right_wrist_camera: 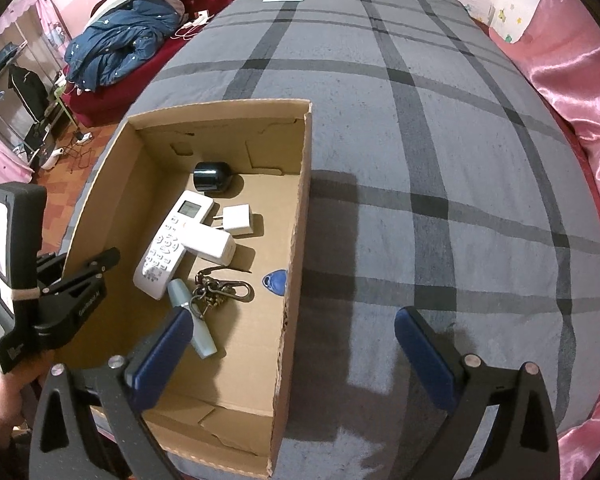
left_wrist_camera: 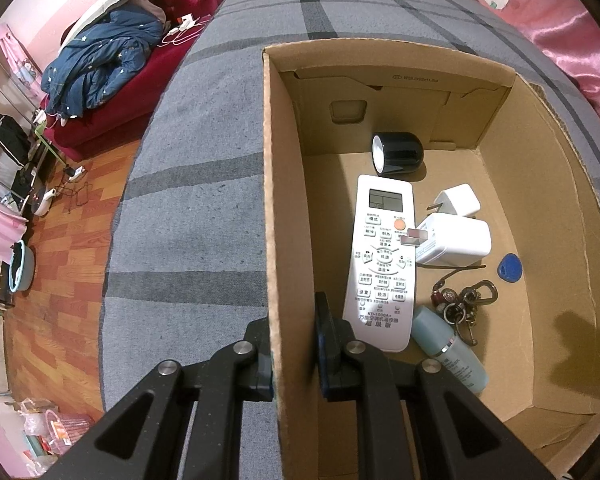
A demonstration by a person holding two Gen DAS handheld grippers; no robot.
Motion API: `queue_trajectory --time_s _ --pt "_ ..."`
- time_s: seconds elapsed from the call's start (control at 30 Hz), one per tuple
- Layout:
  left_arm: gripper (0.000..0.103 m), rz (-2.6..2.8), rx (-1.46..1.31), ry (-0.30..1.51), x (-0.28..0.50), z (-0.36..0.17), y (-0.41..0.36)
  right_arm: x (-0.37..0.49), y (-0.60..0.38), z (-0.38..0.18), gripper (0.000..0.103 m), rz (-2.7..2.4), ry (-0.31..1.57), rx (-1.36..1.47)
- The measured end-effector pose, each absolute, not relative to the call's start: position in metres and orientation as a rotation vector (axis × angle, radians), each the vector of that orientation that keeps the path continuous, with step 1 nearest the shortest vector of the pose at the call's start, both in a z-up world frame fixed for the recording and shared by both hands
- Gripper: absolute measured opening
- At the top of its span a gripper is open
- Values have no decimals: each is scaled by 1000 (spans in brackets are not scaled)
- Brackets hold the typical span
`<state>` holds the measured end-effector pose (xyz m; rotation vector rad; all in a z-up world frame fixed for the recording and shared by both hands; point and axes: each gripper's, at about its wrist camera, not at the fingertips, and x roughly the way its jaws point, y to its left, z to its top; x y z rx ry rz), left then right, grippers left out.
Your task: Organize rigid objects
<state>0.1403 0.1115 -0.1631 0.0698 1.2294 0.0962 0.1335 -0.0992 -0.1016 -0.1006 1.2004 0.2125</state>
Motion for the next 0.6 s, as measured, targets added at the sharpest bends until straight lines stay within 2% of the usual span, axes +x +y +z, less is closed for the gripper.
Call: queue_trajectory --time_s 0.07,0.1,0.13,0.27,0.3,0.33,0.4,0.6 --pt "20 105 87 1219 139 -161 110 132 -101 -102 103 215 1202 -91" --pt "32 111 98 1207 138 -159 108 131 -102 -102 103 217 1201 -83" --pt "50 114 103 1194 137 -156 107 129 -103 -102 103 219 1200 -80" --pt "80 114 99 1147 132 -143 104 124 -107 -97 103 220 1184 -63" --pt "93 108 86 1141 130 -140 104 123 -109 -96 103 218 1179 -60" --pt "99 94 70 1139 128 -138 103 122 -110 -94 103 216 1175 -59" --pt "103 53 51 1149 126 -135 97 120 -114 -91 103 211 1167 -47" --pt "103 20 95 1132 109 -118 69 109 -127 -76 103 180 1137 -65"
